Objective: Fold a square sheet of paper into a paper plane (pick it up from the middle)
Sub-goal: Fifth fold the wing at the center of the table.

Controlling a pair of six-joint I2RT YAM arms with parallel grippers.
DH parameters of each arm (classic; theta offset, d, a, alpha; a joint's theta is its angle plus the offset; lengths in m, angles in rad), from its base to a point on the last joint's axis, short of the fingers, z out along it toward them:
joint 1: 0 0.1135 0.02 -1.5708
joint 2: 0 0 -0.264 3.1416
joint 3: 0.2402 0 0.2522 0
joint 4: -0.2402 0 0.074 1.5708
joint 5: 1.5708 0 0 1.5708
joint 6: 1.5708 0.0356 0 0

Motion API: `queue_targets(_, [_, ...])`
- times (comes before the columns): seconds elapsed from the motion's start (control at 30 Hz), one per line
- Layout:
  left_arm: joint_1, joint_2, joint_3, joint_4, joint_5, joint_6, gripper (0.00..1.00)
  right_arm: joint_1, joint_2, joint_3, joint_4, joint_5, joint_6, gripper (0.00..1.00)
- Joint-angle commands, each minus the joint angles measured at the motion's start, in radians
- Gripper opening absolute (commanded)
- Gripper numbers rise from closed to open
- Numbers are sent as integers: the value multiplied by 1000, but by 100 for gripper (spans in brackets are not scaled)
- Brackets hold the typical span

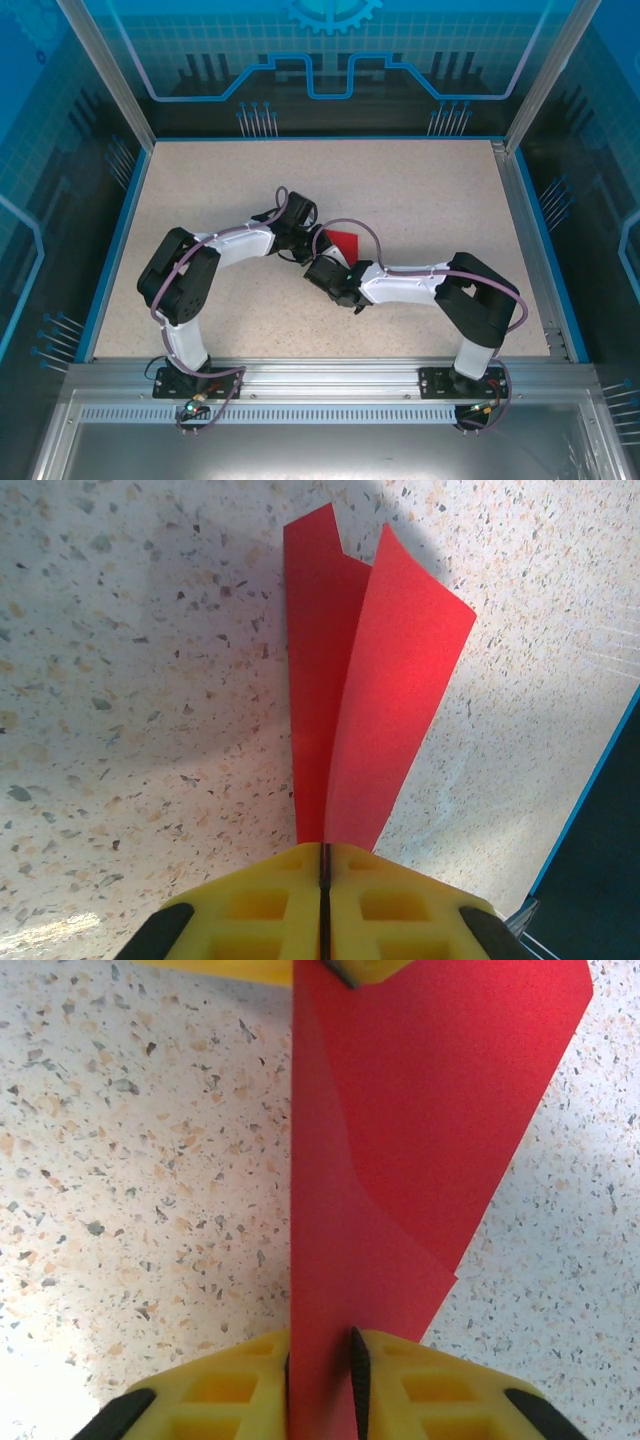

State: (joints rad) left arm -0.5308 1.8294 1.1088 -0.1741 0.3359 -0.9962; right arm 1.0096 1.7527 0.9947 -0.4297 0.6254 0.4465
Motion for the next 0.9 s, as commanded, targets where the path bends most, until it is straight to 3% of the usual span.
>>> queue_targets(0.0, [5, -38, -6, -22, -3, -7, 10, 14, -27, 10, -2, 15, 6, 20])
queue_targets(0.17, [5, -49, -10, -37, -18, -6, 14, 7, -33, 3, 6, 4, -1, 12])
queue_targets(0.37, [11, -53, -8, -77, -50, -2, 37, 0, -100, -63, 103, -53, -58, 9])
queue_targets(0.53, [27, -24, 15, -80, -41, 3, 47, -19, -153, -110, 179, -122, -94, 10])
queue_targets(0.67, [35, 11, 42, -80, -26, 8, 46, -24, -165, -156, 206, -140, -128, 11])
queue_targets(0.87, [36, 25, 70, -118, -31, 39, 33, -26, -136, -158, 209, -140, -141, 13])
